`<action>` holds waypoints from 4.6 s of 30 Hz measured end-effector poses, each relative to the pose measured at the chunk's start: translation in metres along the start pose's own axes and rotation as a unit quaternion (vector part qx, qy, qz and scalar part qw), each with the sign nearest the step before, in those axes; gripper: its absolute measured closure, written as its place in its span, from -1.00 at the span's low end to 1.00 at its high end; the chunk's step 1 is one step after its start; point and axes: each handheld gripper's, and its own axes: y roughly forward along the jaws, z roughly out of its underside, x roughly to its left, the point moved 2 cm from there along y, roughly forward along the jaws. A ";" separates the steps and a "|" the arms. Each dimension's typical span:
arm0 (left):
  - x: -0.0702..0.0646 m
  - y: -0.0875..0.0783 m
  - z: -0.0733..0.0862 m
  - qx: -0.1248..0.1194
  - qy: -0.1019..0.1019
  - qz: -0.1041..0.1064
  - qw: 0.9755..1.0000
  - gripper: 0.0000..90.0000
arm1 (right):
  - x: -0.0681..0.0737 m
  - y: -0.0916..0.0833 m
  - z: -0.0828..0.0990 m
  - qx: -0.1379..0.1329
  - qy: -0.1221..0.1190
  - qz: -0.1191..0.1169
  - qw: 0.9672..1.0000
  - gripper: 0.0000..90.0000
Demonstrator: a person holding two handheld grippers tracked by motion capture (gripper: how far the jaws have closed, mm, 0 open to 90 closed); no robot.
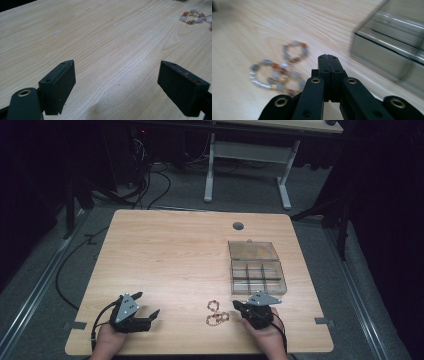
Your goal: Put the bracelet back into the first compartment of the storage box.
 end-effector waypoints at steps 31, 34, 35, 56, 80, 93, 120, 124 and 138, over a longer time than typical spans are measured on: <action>0.000 0.000 0.000 0.003 0.001 -0.001 1.000 -0.66 | 0.030 0.016 0.003 0.064 -0.056 -0.016 0.996 1.00; 0.000 0.001 0.000 0.003 0.001 -0.001 1.000 -0.66 | 0.023 0.009 0.007 0.065 -0.049 -0.004 0.997 1.00; 0.000 0.000 0.000 0.003 0.001 -0.001 1.000 -0.66 | 0.021 0.007 0.009 0.066 -0.045 -0.001 0.997 1.00; 0.000 0.001 0.000 0.004 0.002 -0.001 1.000 -0.66 | 0.041 -0.001 0.017 0.070 -0.055 -0.036 0.995 1.00; -0.001 0.001 0.000 0.004 0.004 -0.001 1.000 -0.66 | -0.029 -0.031 0.026 0.048 0.021 0.076 0.996 0.98; -0.001 -0.001 0.000 -0.002 0.006 0.009 1.000 -0.66 | -0.034 -0.037 0.022 0.126 0.050 0.062 0.989 0.89; -0.001 -0.001 0.000 -0.003 0.005 0.018 1.000 -0.66 | -0.027 -0.032 -0.007 0.261 0.053 0.050 0.963 0.67; -0.001 -0.001 0.000 -0.003 0.004 0.018 1.000 -0.66 | -0.028 -0.031 -0.010 0.273 0.057 0.047 0.959 0.64; -0.001 -0.001 0.000 -0.004 0.004 0.016 1.000 -0.66 | -0.024 -0.027 -0.019 0.290 0.057 0.036 0.955 0.42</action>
